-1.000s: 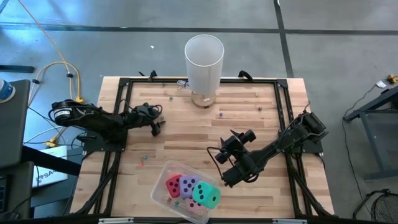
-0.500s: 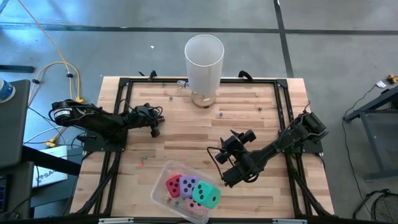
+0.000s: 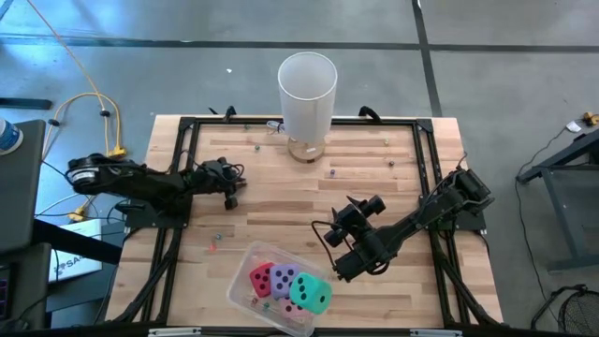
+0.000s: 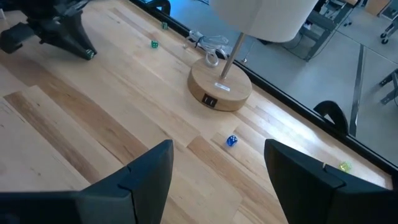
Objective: Pick & Place Dice
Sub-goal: Put the small green dice into the transparent bin, then put the small blue dice into the transparent bin
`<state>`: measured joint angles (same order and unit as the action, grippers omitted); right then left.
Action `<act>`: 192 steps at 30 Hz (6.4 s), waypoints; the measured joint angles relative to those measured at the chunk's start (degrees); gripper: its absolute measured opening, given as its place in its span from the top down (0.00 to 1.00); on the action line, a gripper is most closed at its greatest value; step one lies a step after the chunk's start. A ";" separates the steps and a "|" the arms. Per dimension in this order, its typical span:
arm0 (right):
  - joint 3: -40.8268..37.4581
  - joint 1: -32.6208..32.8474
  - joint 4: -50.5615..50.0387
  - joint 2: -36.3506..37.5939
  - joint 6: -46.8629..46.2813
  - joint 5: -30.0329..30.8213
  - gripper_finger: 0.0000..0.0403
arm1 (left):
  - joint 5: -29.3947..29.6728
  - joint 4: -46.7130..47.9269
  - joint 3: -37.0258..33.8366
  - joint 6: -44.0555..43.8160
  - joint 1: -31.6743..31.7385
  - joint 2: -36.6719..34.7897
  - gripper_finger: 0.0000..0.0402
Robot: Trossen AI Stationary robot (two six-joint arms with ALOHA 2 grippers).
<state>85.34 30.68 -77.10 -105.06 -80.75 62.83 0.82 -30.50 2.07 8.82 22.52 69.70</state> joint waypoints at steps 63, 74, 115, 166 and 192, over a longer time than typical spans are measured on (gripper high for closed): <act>0.00 0.07 1.73 0.00 1.55 0.00 0.40 | 0.79 46.61 39.78 -12.11 -47.97 -12.52 0.40; 0.00 0.02 2.06 0.00 2.58 0.21 0.40 | 11.06 68.13 39.82 -18.05 -45.37 -29.21 0.38; 0.00 0.07 6.24 0.00 7.21 0.21 0.40 | 5.46 81.78 37.92 -41.62 -52.65 1.36 0.38; 0.00 0.07 7.78 -0.02 7.49 0.19 0.40 | 3.74 74.09 32.60 -43.08 -51.52 4.40 0.72; 0.00 0.07 8.55 -0.02 7.52 0.19 0.40 | 4.24 73.72 32.58 -38.99 -51.52 4.21 0.91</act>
<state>85.34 30.74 -68.55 -105.08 -73.23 63.02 5.06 43.22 34.65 -30.17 -28.99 73.91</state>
